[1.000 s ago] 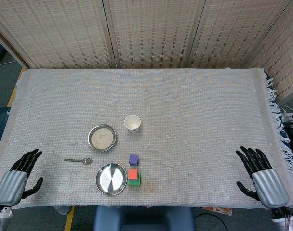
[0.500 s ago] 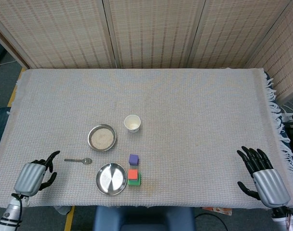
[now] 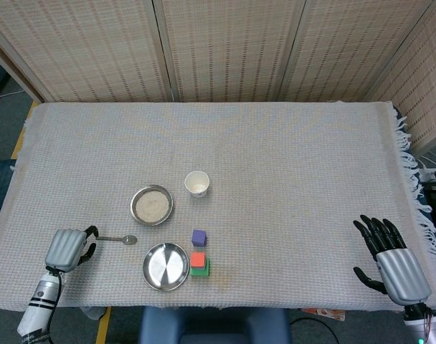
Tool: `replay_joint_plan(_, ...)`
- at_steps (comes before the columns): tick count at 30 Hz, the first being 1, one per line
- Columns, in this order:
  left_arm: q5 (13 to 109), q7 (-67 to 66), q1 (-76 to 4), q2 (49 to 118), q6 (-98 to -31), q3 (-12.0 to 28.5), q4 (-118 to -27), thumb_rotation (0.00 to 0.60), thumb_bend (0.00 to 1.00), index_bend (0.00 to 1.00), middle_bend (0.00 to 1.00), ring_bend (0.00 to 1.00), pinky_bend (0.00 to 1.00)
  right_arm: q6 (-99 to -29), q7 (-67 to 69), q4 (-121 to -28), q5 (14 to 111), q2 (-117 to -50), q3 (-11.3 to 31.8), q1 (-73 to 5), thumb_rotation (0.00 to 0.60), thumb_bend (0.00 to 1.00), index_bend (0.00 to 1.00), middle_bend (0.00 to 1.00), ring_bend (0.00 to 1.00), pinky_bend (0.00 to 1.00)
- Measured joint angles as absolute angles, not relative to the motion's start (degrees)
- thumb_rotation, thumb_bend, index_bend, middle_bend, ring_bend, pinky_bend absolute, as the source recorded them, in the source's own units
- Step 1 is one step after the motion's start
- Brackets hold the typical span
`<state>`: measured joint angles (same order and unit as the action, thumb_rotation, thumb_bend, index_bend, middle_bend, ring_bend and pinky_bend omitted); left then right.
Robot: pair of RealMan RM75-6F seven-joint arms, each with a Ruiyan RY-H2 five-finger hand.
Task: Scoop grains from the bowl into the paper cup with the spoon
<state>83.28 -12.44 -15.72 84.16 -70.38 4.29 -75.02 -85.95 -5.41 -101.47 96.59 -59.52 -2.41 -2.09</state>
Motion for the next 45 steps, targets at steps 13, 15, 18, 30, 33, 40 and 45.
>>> replay_joint_plan(13, 80.26, -13.51, -18.17, 87.32, -66.78, 4.29, -72.63, 0.6, 0.42, 0.45, 1.0, 1.0, 1.0, -85.66, -5.31, -101.53, 96.42, -59.36, -2.44, -2.16, 0.6, 0.15, 0.0, 0.0, 0.0, 0.0)
replay_joint_plan(15, 79.96, -13.8, -18.34, 87.33, -66.51, 4.3, -72.8, 0.6, 0.42, 0.45, 1.0, 1.0, 1.0, -85.64, -5.32, -101.53, 96.39, -59.36, -2.44, -2.17, 0.6, 0.15, 0.0, 0.0, 0.0, 0.0)
replay_joint_plan(18, 79.41, -14.42, -18.56, 87.47, -66.04, 4.29, -72.88, 0.6, 0.42, 0.45, 1.0, 1.0, 1.0, -85.57, -5.4, -101.59, 96.36, -59.33, -2.42, -2.2, 0.6, 0.15, 0.0, 0.0, 0.0, 0.0)
replay_joint_plan(30, 77.3, -17.24, -20.33, 90.34, -64.51, 4.54, -70.96, 0.6, 0.41, 0.44, 1.0, 1.0, 1.0, -85.87, -5.48, -101.86, 96.45, -59.17, -2.55, -1.95, 0.6, 0.15, 0.0, 0.0, 0.0, 0.0)
replay_joint_plan(33, 76.93, -17.74, -20.55, 90.5, -64.23, 4.43, -70.76, 0.6, 0.41, 0.44, 1.0, 1.0, 1.0, -86.0, -5.32, -101.85, 96.46, -59.11, -2.52, -1.91, 0.6, 0.15, 0.0, 0.0, 0.0, 0.0)
replay_joint_plan(40, 76.35, -18.5, -20.71, 90.68, -64.4, 4.15, -70.43, 0.6, 0.41, 0.47, 1.0, 1.0, 1.0, -86.05, -5.15, -101.82, 96.6, -59.02, -2.56, -1.88, 0.6, 0.15, 0.0, 0.0, 0.0, 0.0)
replay_joint_plan(45, 76.26, -18.83, -20.77, 90.97, -64.62, 3.96, -69.62, 0.6, 0.41, 0.47, 1.0, 1.0, 1.0, -86.21, -5.24, -101.88, 96.75, -59.01, -2.61, -1.79, 0.6, 0.15, 0.0, 0.0, 0.0, 0.0)
